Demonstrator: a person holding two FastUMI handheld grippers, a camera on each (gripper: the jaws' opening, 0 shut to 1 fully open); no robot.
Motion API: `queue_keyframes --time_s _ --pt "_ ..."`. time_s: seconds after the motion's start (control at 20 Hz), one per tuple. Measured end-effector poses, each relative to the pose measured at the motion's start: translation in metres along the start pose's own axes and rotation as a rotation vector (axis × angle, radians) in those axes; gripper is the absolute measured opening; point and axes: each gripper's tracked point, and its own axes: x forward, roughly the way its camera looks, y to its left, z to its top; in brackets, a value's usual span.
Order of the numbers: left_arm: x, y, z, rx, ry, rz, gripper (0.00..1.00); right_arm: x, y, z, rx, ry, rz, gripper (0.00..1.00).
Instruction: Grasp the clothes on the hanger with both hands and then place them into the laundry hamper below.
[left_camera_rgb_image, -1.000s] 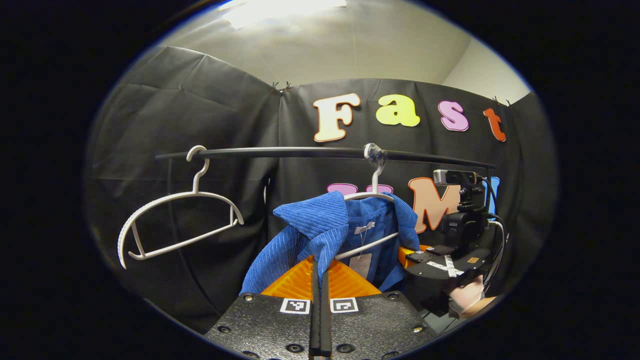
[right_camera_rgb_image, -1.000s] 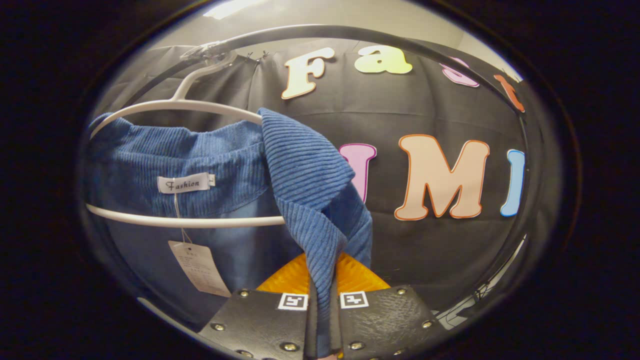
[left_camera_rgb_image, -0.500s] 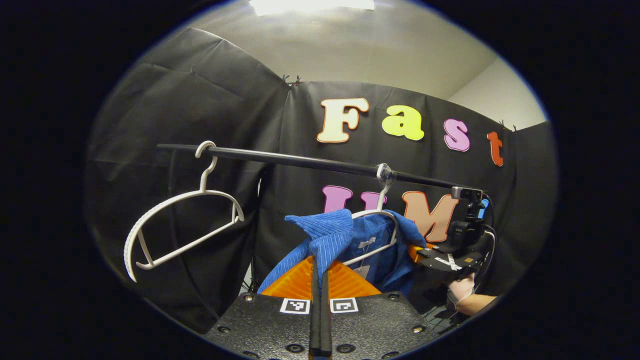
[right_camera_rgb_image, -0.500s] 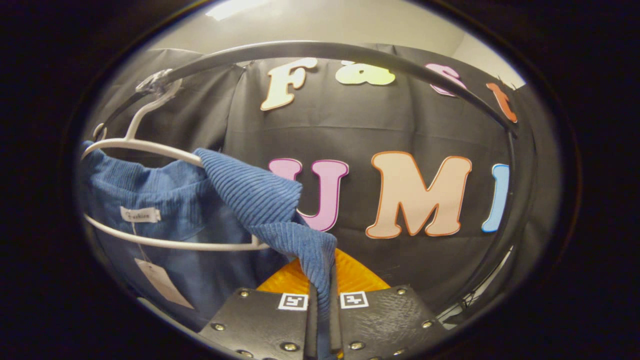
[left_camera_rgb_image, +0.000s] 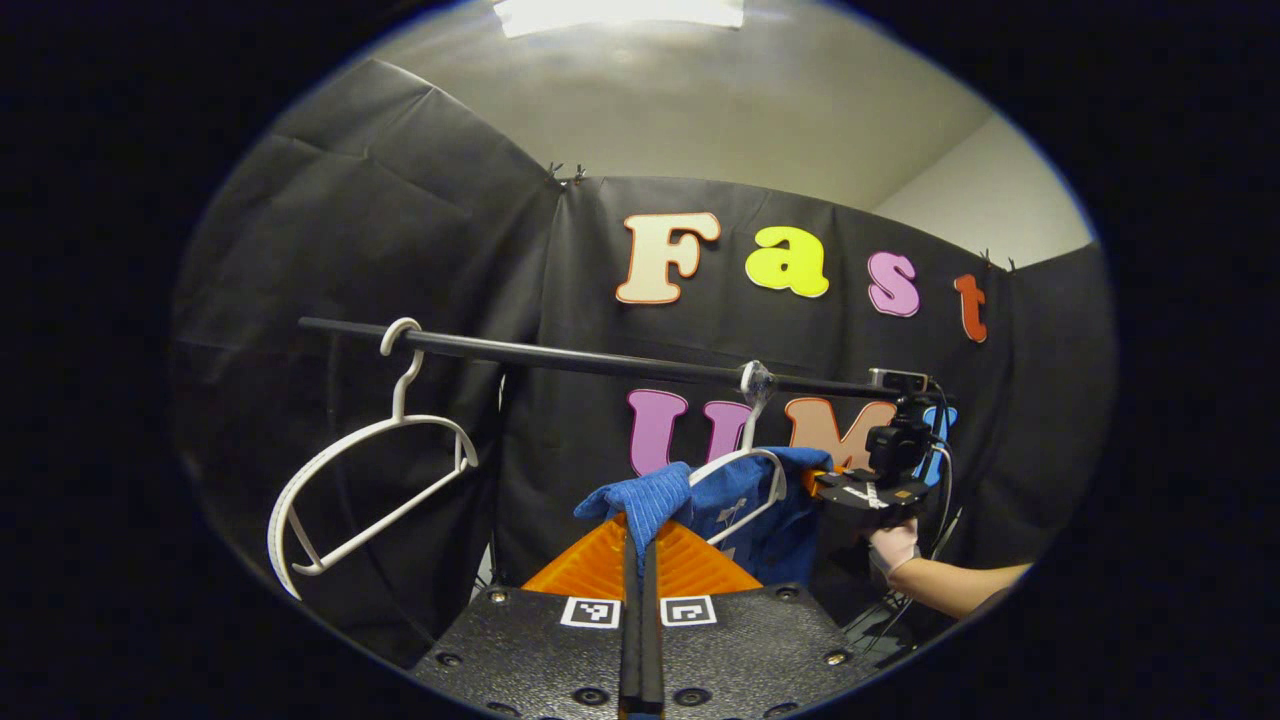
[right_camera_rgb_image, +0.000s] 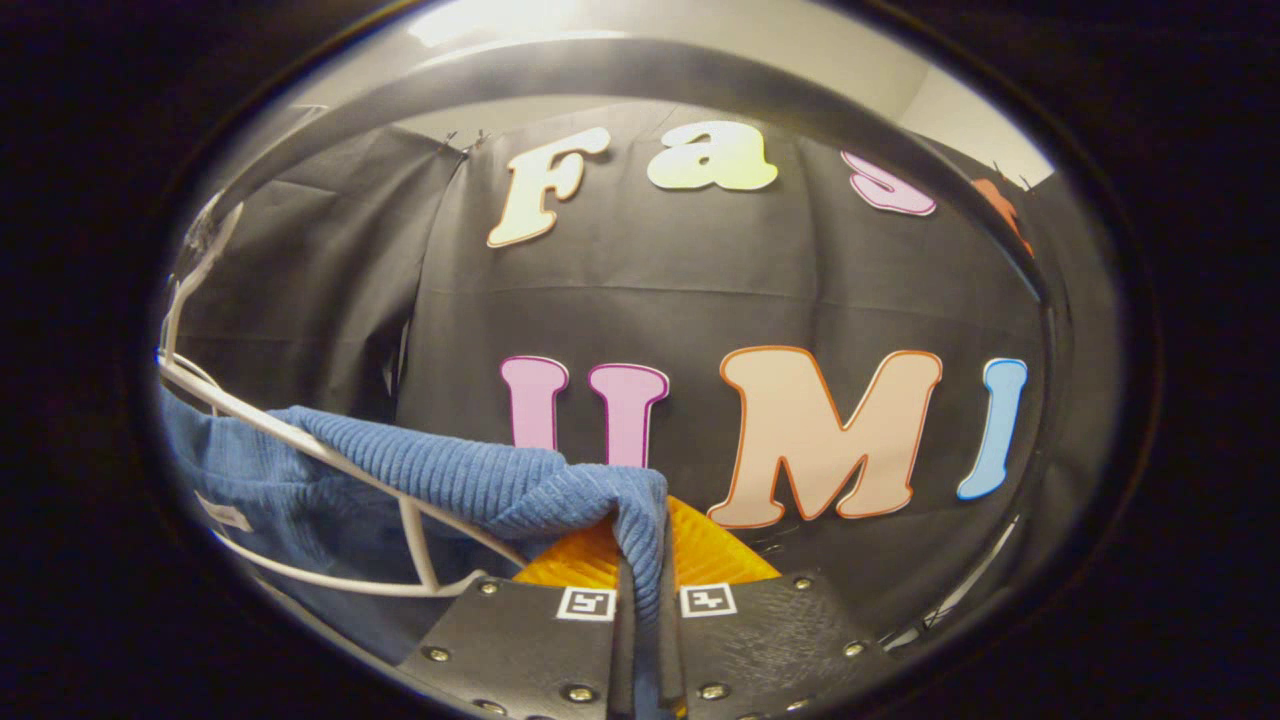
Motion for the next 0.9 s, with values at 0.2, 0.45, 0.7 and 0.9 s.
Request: queue_keyframes --time_s 0.2,0.45,0.7,0.9 --pt "0.001 0.014 0.001 -0.061 0.000 0.025 0.00 0.006 0.004 -0.016 -0.024 -0.023 -0.017 0.09" --pt "0.006 0.016 0.001 -0.039 -0.001 0.045 0.00 0.007 0.003 -0.036 0.072 -0.039 -0.036 0.09" --pt "0.011 0.024 0.016 0.011 -0.010 0.050 0.00 0.019 0.002 -0.045 0.157 -0.035 -0.044 0.10" --pt "0.022 0.027 0.019 0.010 0.001 0.037 0.00 0.030 0.007 -0.059 0.265 -0.002 -0.043 0.10"
